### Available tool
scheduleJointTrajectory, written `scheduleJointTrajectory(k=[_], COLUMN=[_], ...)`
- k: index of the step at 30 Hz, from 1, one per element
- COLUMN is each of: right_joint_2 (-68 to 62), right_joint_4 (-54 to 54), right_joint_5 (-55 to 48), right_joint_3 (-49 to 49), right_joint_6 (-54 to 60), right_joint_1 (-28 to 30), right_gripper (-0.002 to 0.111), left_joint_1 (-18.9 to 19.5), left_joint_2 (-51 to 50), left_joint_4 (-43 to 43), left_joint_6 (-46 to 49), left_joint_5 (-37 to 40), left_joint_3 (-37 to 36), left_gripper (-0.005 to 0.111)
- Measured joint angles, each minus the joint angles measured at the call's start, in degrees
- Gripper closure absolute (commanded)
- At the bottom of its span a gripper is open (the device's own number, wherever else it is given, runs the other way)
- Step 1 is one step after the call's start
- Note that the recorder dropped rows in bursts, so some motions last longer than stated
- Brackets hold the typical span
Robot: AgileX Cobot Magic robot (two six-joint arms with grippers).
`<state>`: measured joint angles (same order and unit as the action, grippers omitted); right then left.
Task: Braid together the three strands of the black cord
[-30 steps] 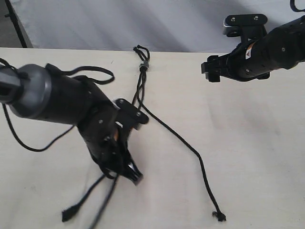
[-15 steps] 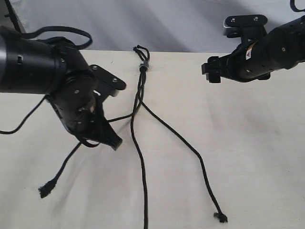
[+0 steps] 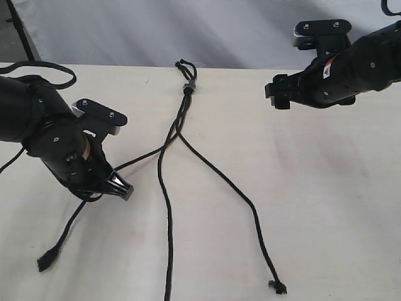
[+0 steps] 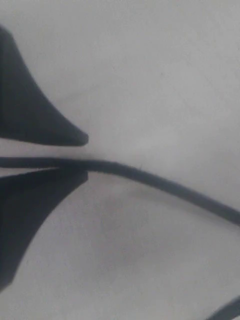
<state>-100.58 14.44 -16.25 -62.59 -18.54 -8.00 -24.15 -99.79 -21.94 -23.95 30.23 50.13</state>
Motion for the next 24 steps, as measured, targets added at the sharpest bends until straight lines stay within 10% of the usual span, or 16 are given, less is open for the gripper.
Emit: scheduleJointTrajectory(k=[4,15,24], right_joint_2=[0.00,-1.61,-11.93], right_joint_4=[-2.50,-20.62,-20.81], right_joint_5=[-2.77,-18.13,-21.54], right_joint_3=[0.00,-3.79,-9.78], right_joint_6=[0.27,19.70,19.44], right_joint_1=[-0.24,-27.44,-37.24], right_gripper=[0.025,0.025,0.025], left_joint_1=[0.02,16.18,17.15], left_joint_2=[0.11,7.62,6.63], left_joint_4=[-0.65,-3.09,-3.09], left_joint_6=[-1.22,-4.22,-4.22], left_joint_5=[0.00,1.83,-2.87], left_joint_3=[0.00,6.22,6.22], left_gripper=[0.041,0.041,0.041])
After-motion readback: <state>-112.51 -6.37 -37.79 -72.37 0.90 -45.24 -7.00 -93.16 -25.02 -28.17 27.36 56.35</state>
